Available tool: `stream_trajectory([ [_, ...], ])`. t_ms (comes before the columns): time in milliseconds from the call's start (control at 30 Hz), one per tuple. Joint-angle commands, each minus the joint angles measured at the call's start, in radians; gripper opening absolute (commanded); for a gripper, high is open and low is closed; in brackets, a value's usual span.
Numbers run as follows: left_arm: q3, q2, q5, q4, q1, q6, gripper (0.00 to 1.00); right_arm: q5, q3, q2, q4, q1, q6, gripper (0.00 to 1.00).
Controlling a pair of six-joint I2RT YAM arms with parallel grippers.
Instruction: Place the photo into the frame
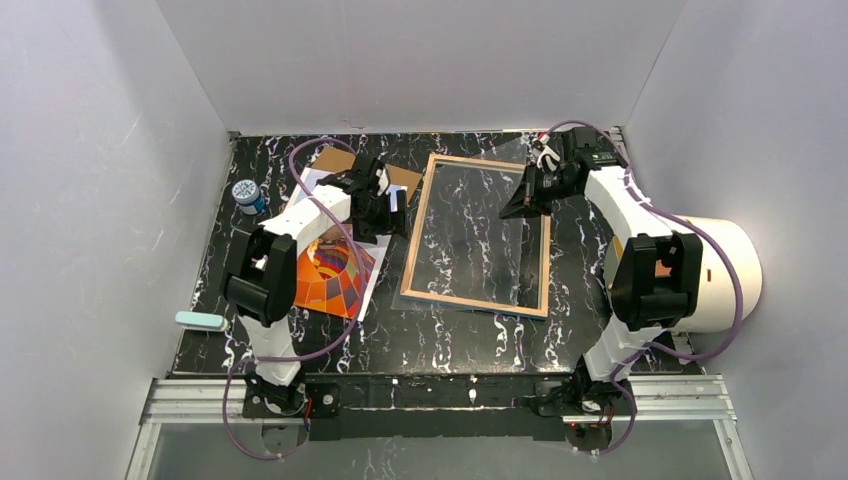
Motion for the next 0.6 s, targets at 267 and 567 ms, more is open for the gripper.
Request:
stream_trajectory([
  [267,0.12,0.14,0.049,0.006,0.001,0.024,0.79,-0.03,0.138,0.052,-0.021,-0.079,-0.115,0.01],
  [567,0.209,0.304,0.101,0.062,-0.029,0.065,0.59,-0.127,0.122,0.089,-0.028,-0.103,-0.129,0.01],
])
